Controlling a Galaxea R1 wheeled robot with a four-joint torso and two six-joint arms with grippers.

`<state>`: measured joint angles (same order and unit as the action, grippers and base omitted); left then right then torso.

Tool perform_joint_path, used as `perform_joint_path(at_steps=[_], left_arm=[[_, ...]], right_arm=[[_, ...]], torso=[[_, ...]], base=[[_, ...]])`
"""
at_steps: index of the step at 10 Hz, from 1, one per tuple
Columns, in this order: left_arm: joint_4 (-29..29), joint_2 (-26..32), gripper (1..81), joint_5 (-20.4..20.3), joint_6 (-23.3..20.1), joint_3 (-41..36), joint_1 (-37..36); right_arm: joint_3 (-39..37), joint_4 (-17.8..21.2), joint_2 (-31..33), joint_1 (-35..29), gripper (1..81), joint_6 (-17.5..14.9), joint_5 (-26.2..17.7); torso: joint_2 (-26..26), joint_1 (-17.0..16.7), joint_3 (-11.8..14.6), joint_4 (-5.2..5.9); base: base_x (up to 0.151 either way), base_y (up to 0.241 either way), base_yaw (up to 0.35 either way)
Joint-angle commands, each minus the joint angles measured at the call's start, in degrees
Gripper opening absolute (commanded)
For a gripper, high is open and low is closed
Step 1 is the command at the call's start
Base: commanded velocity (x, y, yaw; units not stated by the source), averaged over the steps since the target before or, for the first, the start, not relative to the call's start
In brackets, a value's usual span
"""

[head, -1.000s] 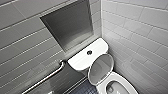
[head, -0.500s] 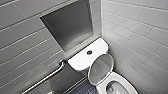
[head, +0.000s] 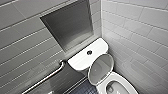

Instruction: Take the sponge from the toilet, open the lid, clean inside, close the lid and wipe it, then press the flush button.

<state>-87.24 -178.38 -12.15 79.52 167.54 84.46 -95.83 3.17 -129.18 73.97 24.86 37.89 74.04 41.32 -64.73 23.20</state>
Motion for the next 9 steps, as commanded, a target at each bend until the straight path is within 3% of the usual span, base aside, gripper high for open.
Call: perform_joint_path(at_steps=[1, 4, 6, 9], left_arm=[[-0.8, 1.3, 81.1, 2.8, -0.2, 0.7, 1.6], [0.1, 1.0, 81.1, 3.1, -0.1, 0.7, 1.1], [0.4, 1.1, 81.1, 3.1, 0.6, 0.7, -0.3], [0.0, 0.0, 81.1, 3.1, 0.5, 0.7, -0.7]], right_arm=[[5.0, 0.9, 4.4, 4.4, 1.0, -1.0, 5.4], [-0.9, 0.9, 1.8, 10.2, 1.0, -1.0, 5.4], [-7.4, -1.1, -1.4, 15.1, 1.0, -1.1, 1.4], [-20.1, -8.4, -8.5, 22.0, 1.0, -1.0, -1.1]], torso=[[0.0, 0.0, 0.0, 0.0], [0.0, 0.0, 0.0, 0.0], [0.0, 0.0, 0.0, 0.0], [0.0, 0.0, 0.0, 0.02]], base=[[0.0, 0.0, 0.0], [0.0, 0.0, 0.0], [0.0, 0.0, 0.0], [0.0, 0.0, 0.0]])
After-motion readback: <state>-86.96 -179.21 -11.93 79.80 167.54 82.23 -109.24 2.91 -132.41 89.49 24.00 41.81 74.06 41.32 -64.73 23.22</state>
